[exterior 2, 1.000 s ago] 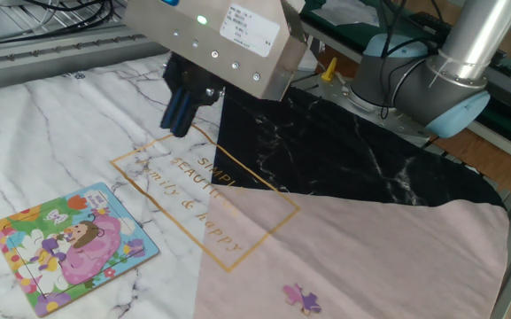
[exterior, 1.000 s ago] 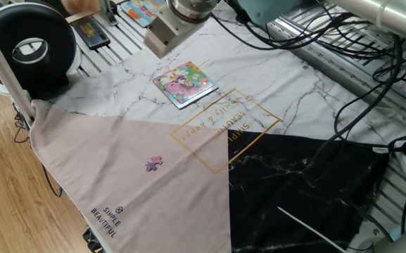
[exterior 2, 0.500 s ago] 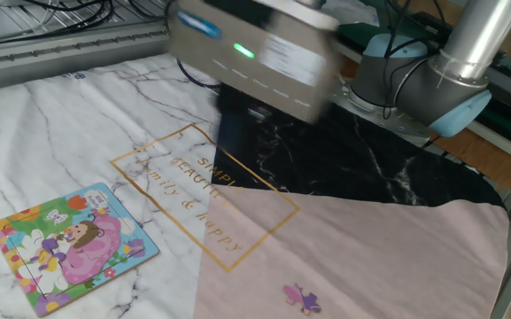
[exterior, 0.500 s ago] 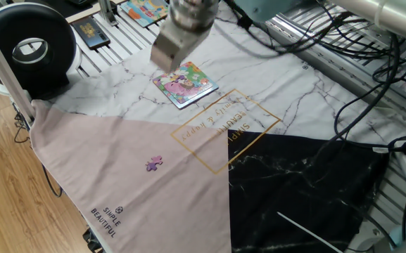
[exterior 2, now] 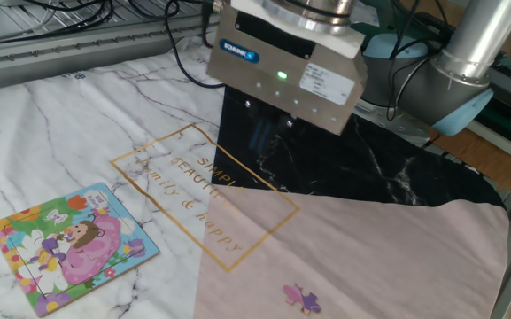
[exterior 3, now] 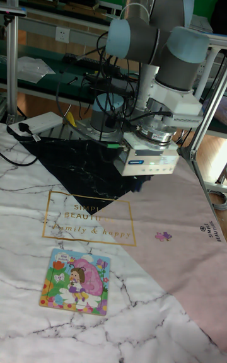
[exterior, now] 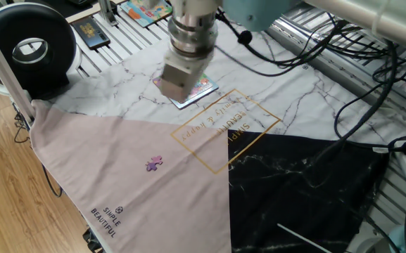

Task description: Assemble one piece of a puzzle

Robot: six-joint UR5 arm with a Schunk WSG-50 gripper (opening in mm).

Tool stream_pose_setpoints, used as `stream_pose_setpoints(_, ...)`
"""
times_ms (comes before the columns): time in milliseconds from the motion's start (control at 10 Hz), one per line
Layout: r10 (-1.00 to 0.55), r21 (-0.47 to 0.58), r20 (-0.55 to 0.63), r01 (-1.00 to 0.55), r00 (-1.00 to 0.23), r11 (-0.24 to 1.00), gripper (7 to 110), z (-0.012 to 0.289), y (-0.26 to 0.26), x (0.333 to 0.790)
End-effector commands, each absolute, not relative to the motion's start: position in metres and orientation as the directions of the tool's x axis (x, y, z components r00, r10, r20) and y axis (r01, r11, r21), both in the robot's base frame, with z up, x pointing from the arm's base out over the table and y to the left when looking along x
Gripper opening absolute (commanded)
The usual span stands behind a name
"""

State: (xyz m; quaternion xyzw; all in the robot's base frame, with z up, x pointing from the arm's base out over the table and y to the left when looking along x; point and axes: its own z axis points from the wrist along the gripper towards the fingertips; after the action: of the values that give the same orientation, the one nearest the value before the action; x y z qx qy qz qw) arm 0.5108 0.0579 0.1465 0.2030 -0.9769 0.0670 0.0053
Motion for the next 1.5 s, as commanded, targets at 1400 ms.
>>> stream_pose_setpoints(1400, -0.154, 0.004, 0.007, -0.153, -0.988, 0.988, 44, 0.11, 0.16, 0.518)
